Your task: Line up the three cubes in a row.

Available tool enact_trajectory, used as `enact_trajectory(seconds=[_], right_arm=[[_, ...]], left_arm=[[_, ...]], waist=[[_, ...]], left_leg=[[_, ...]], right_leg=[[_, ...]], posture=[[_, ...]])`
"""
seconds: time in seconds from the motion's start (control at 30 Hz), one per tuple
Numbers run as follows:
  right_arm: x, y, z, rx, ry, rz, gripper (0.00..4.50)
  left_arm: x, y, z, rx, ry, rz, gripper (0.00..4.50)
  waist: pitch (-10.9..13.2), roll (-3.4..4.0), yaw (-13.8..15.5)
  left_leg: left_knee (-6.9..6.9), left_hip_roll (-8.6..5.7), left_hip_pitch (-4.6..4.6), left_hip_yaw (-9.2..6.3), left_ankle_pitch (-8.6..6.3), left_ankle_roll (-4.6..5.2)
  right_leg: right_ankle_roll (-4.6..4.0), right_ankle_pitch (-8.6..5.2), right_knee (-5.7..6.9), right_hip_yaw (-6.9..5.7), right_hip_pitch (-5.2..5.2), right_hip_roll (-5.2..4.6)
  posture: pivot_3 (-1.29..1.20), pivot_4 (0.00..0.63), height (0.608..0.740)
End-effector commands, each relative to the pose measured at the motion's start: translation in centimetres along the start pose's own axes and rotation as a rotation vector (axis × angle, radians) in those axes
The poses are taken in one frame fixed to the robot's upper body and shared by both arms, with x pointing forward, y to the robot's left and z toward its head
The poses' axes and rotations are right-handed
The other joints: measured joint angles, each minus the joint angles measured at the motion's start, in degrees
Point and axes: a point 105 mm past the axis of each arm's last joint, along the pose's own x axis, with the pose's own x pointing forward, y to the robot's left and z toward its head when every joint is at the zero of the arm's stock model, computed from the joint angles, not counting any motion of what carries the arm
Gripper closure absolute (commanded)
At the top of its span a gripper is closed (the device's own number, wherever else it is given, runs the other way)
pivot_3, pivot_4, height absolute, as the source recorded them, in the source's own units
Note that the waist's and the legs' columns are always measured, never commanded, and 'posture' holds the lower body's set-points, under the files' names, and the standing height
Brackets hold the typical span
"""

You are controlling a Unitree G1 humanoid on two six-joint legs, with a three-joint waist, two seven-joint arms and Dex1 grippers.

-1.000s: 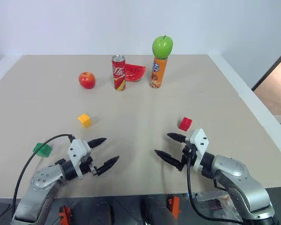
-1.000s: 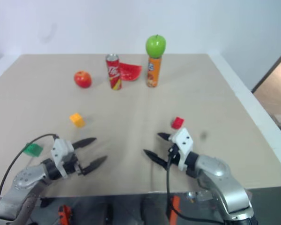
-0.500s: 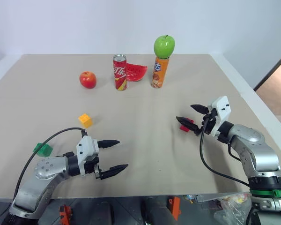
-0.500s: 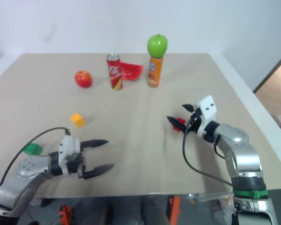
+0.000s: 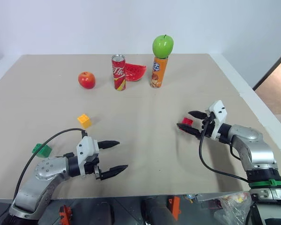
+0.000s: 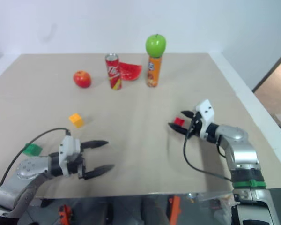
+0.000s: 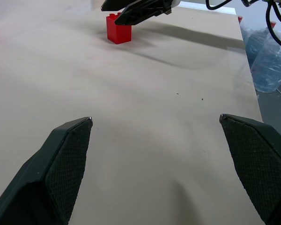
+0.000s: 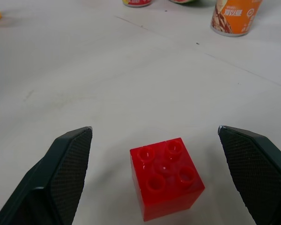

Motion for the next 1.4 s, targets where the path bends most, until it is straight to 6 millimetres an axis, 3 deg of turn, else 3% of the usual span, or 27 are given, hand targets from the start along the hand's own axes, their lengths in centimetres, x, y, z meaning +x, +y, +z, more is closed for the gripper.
enact_trajectory(seconds=[0.03,0.57,0.6,0.77,1.17,1.23,1.4], right_arm=[[-0.2,-0.2,0.4,-0.004,-0.022,-0.011,0.02],[-0.1,-0.1,-1.1,0.023,0.038,-0.008,0.02],[0.0,0.0,-1.2,0.025,0.041,-0.009,0.61],[0.2,0.0,-1.7,0.016,0.049,-0.017,2.15],[0.2,-0.2,-1.3,0.008,0.025,-0.026,2.15],[0.2,-0.3,-1.2,0.003,0.023,-0.029,2.66],[0.2,-0.3,-1.2,-0.007,0.026,-0.031,2.66]], left_arm=[[0.0,-0.4,1.0,0.028,-0.027,-0.009,0.00],[0.4,-0.7,1.0,0.024,-0.033,-0.008,0.00],[0.4,-0.6,1.0,0.023,-0.033,-0.007,0.00],[0.6,-0.8,1.1,0.014,-0.037,-0.005,0.00],[0.7,-0.4,1.1,0.012,-0.033,0.007,0.00],[0.7,-0.4,1.0,0.012,-0.032,0.009,0.00],[0.8,-0.3,1.0,0.011,-0.031,0.013,0.00]], waist=[[0.00,0.00,0.00],[0.00,0.00,0.00],[0.00,0.00,-0.01],[0.00,0.00,-0.01],[0.01,0.01,0.00],[0.01,0.01,-0.01],[0.00,0.01,-0.01]], left_leg=[[0.00,0.00,0.00,0.00,0.00,0.00],[0.00,0.00,0.01,-0.01,0.00,0.00],[0.00,0.00,0.01,0.00,0.00,0.00],[0.00,0.00,0.01,-0.01,0.00,0.00],[0.00,0.00,0.01,0.00,0.00,0.00],[0.00,0.00,0.01,0.00,0.00,0.00],[0.01,0.00,0.01,0.00,0.00,0.00]], right_leg=[[0.00,0.00,0.00,0.00,0.00,0.00],[0.00,0.00,0.00,-0.01,0.00,0.01],[0.00,0.00,0.00,0.00,0.00,0.01],[0.00,0.00,0.00,-0.01,0.00,0.01],[0.00,0.01,0.00,0.00,0.00,0.01],[0.00,0.01,0.01,0.00,0.00,0.01],[0.00,0.01,0.01,0.00,0.00,0.01]], posture=[[0.00,0.150,0.740],[0.00,0.150,0.740],[0.00,0.150,0.740],[0.00,0.150,0.740],[0.00,0.150,0.740],[0.00,0.150,0.740],[0.00,0.150,0.740]])
